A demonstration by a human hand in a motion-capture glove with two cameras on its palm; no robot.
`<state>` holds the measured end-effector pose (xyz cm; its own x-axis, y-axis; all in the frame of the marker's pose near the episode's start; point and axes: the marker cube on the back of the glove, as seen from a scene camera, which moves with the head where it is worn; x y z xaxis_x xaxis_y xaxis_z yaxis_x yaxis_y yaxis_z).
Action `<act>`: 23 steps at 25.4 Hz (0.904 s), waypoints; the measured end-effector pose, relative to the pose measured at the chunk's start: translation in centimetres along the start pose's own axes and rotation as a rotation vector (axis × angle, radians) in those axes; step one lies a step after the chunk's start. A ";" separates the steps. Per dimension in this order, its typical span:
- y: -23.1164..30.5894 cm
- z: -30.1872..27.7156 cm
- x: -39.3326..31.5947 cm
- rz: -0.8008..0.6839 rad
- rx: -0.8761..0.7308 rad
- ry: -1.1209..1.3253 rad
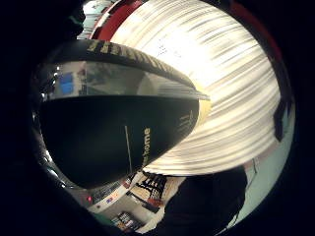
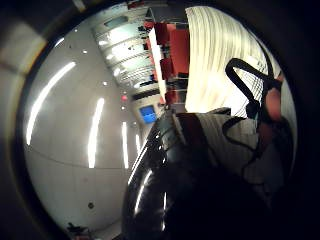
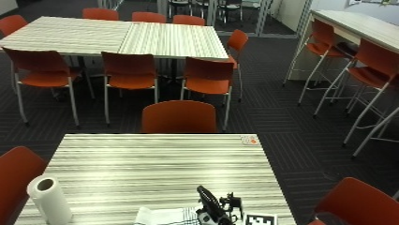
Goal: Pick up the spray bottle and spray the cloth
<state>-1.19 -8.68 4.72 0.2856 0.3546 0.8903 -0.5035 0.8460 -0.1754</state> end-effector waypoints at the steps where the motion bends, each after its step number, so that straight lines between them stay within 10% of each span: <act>1: -0.3 0.2 -0.1 0.009 0.000 -0.085; 23: -0.3 1.6 -0.9 -0.125 -0.018 -0.303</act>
<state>-2.61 -9.93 4.66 0.0877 0.1152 0.9895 -0.4647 0.8833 -0.0616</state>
